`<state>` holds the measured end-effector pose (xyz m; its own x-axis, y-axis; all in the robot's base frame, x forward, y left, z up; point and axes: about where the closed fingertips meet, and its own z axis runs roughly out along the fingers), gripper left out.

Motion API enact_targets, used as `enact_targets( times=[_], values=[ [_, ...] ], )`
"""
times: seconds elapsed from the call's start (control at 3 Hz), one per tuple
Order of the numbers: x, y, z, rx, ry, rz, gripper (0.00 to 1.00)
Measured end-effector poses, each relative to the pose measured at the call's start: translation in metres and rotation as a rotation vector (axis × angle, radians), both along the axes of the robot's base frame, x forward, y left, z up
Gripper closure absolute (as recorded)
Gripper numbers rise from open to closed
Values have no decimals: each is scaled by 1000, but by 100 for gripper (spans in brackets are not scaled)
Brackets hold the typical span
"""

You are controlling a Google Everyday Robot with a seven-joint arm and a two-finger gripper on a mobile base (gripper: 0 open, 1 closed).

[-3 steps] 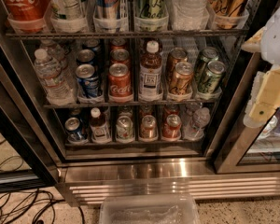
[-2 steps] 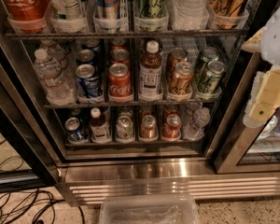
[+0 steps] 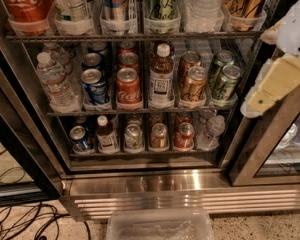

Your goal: Pick water bottle from top shelf of fridge

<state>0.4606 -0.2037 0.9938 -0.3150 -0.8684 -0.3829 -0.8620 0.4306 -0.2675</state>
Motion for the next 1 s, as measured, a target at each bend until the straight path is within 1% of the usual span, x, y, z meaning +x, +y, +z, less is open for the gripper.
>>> enact_targets(
  times=[0.33,0.67,1.0],
  values=[
    [17,13,25,127,-83,-116,0],
    [25,22,43,233,-130,-242,0],
    [30,32,53,323,-151,-319,0]
  ],
)
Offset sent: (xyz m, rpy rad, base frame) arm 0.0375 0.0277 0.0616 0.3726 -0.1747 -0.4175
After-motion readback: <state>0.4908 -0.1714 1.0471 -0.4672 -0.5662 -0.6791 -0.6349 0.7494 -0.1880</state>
